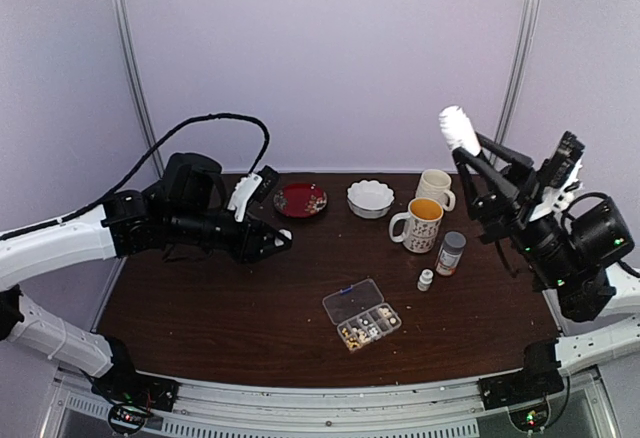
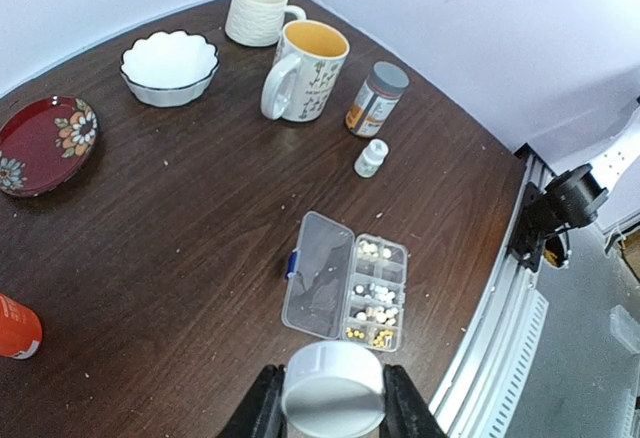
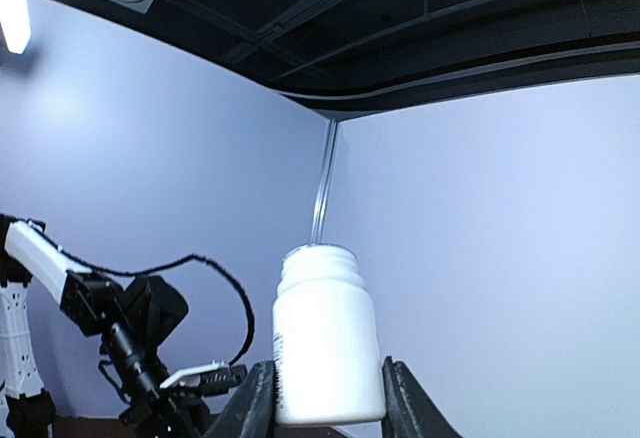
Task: Sort the pills into containers
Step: Screw the lid of the pill bottle onto the pill bottle.
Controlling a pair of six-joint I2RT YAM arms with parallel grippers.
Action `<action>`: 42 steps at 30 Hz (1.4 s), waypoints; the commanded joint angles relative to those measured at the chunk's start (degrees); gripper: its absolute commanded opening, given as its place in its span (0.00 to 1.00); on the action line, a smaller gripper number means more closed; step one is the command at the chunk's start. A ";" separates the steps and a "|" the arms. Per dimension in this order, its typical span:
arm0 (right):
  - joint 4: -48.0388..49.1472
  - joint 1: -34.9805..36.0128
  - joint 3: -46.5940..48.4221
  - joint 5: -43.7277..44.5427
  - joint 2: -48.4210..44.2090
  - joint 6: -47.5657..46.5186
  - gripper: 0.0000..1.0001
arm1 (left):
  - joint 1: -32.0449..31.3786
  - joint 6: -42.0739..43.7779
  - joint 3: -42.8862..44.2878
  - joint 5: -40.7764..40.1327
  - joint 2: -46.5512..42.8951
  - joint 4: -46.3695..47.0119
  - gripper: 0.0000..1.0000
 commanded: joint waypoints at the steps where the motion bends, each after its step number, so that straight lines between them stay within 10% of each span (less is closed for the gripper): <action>1: 16.06 -0.01 -6.74 -3.48 5.48 -2.11 0.00 | -0.26 -3.06 2.94 3.37 -3.09 2.39 0.12; 42: 10.57 0.55 2.75 -15.17 28.55 5.85 0.00 | -0.13 -20.38 3.03 29.06 -4.18 24.55 0.15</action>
